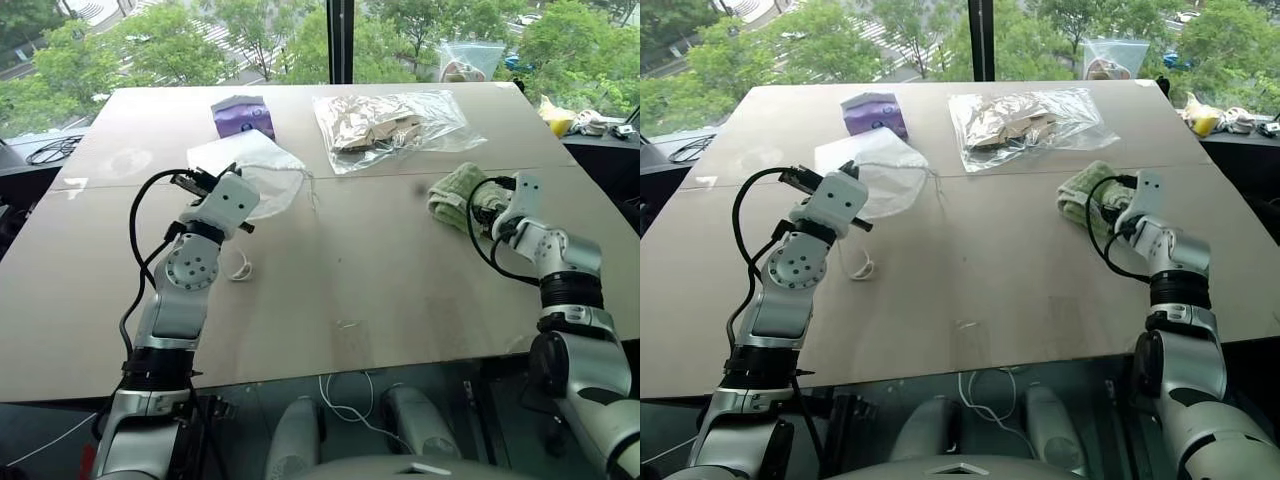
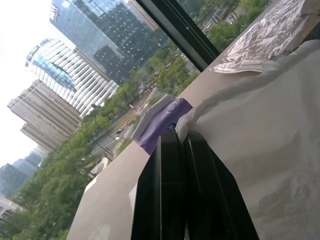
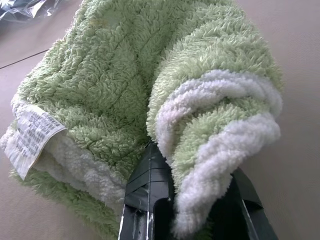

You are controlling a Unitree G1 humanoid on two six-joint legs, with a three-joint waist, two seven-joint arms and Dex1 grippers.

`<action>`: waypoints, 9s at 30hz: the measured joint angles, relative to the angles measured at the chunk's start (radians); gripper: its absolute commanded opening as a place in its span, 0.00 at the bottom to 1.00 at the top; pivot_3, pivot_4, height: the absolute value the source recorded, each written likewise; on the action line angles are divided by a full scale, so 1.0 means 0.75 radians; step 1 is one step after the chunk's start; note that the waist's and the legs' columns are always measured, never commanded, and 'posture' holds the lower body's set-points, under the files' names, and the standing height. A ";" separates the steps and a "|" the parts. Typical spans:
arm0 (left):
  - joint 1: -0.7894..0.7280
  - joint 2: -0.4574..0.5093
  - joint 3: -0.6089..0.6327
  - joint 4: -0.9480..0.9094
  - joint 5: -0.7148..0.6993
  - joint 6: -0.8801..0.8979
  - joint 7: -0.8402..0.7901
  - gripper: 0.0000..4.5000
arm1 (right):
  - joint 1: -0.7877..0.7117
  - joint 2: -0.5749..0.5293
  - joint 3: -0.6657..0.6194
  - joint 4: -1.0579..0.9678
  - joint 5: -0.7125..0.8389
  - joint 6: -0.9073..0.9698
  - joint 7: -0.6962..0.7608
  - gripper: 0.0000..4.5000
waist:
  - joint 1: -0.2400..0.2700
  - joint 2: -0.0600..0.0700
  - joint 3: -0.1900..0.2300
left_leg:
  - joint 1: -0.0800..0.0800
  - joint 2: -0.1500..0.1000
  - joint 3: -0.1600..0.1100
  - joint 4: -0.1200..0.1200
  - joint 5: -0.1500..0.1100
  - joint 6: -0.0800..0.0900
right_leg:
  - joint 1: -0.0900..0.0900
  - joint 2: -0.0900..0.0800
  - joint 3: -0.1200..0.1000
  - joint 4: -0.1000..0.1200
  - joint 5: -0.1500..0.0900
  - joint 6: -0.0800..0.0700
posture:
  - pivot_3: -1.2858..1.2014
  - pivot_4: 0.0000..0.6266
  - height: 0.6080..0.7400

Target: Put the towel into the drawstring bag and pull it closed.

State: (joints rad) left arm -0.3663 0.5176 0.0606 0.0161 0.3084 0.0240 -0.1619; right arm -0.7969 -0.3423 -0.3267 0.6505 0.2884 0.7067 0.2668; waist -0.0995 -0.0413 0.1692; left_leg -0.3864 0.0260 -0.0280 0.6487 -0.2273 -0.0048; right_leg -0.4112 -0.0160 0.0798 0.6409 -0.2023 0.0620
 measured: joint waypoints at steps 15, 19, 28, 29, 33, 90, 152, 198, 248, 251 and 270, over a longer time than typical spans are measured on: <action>-0.085 -0.129 0.136 -0.024 -0.429 0.381 -0.176 0.00 | 0.127 0.090 -0.108 -0.482 0.459 0.372 0.222 0.01 | 0.029 0.016 0.010 | -0.041 -0.003 -0.005 -0.006 0.000 0.000 | -0.039 -0.002 -0.004 0.002 0.007 0.000 | 0.52 0.24 1.00; -0.115 -0.125 0.143 -0.073 -0.557 0.473 -0.271 0.00 | 0.218 0.066 -0.039 -0.724 0.585 0.513 0.307 0.01 | 0.052 0.016 0.010 | -0.043 -0.005 -0.005 -0.006 0.000 0.000 | -0.040 -0.004 -0.004 0.000 0.007 0.000 | 0.52 0.24 1.00; -0.150 -0.078 0.177 -0.170 -0.830 0.697 -0.450 0.00 | 0.340 0.198 0.169 -1.061 0.765 0.688 0.304 0.01 | 0.045 0.017 0.010 | -0.041 -0.003 -0.008 -0.002 0.000 0.000 | -0.039 -0.001 -0.006 0.003 0.004 0.004 | 0.52 0.24 1.00; -0.154 -0.073 0.180 -0.178 -0.857 0.724 -0.461 0.00 | 0.344 0.229 0.176 -1.088 0.789 0.700 0.290 0.01 | 0.044 0.017 0.010 | -0.041 -0.003 -0.008 -0.001 0.000 0.000 | -0.038 -0.001 -0.006 0.003 0.004 0.004 | 0.52 0.24 1.00; -0.162 -0.036 0.180 -0.205 -0.894 0.772 -0.496 0.00 | 0.343 0.302 0.180 -1.147 0.862 0.724 0.218 0.01 | 0.044 0.017 0.010 | -0.041 -0.003 -0.007 0.000 0.000 0.000 | -0.038 -0.001 -0.006 0.003 0.004 0.004 | 0.52 0.24 1.00; -0.314 -0.285 -0.008 -0.162 -0.994 0.865 -0.513 0.00 | 0.269 0.645 0.387 -0.792 1.049 -0.051 -0.568 0.01 | 0.036 0.018 0.011 | -0.042 -0.003 -0.008 -0.001 0.000 0.000 | -0.037 -0.001 -0.006 0.002 0.007 0.000 | 0.52 0.24 1.00; -0.405 -0.393 0.024 -0.025 -1.040 0.830 -0.371 0.00 | 0.334 0.046 0.717 -0.648 -0.292 -0.486 -0.188 0.01 | 0.079 0.018 0.011 | -0.041 -0.005 -0.008 0.003 0.000 0.000 | -0.034 -0.003 -0.005 0.001 0.007 0.000 | 0.52 0.24 1.00; -0.145 -0.024 -0.175 0.285 -0.763 0.498 -0.875 0.79 | 0.348 0.188 0.569 -0.706 -0.437 -0.388 -0.145 0.00 | 0.079 0.021 0.009 | -0.035 -0.004 -0.009 0.005 0.001 -0.001 | -0.029 -0.002 -0.007 0.004 0.007 0.000 | 0.52 0.24 1.00; -0.357 -0.160 0.447 0.505 -0.618 0.060 0.482 0.01 | 0.155 0.330 0.038 -0.535 -0.173 -0.372 -0.765 0.00 | 0.079 0.026 0.006 | -0.038 -0.005 -0.010 0.003 0.001 -0.001 | -0.032 -0.003 -0.008 0.003 0.009 -0.002 | 0.52 0.24 1.00; -0.367 -0.169 0.462 0.524 -0.678 0.078 0.482 0.01 | 0.139 0.368 -0.070 -0.525 -0.082 -0.334 -0.870 0.00 | 0.080 0.026 0.006 | -0.038 -0.005 -0.010 0.003 0.001 -0.001 | -0.031 -0.003 -0.008 0.003 0.009 -0.002 | 0.52 0.24 1.00; -0.300 -0.074 0.123 0.437 -0.831 0.235 -0.302 0.30 | 0.330 -0.023 0.462 -0.777 0.027 -0.183 -0.048 0.60 | 0.066 0.026 0.006 | -0.038 -0.005 -0.009 0.001 0.001 -0.001 | -0.032 -0.002 -0.008 0.002 0.008 -0.002 | 0.52 0.24 1.00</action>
State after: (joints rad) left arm -0.5913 0.4620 0.1527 0.3438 -0.3145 0.2003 -0.3882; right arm -0.5494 -0.3597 0.0198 0.0680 0.3084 0.5697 0.2311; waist -0.0498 -0.0219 0.1739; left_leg -0.4147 0.0225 -0.0352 0.6492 -0.2264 -0.0057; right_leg -0.4348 -0.0173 0.0741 0.6421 -0.1961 0.0606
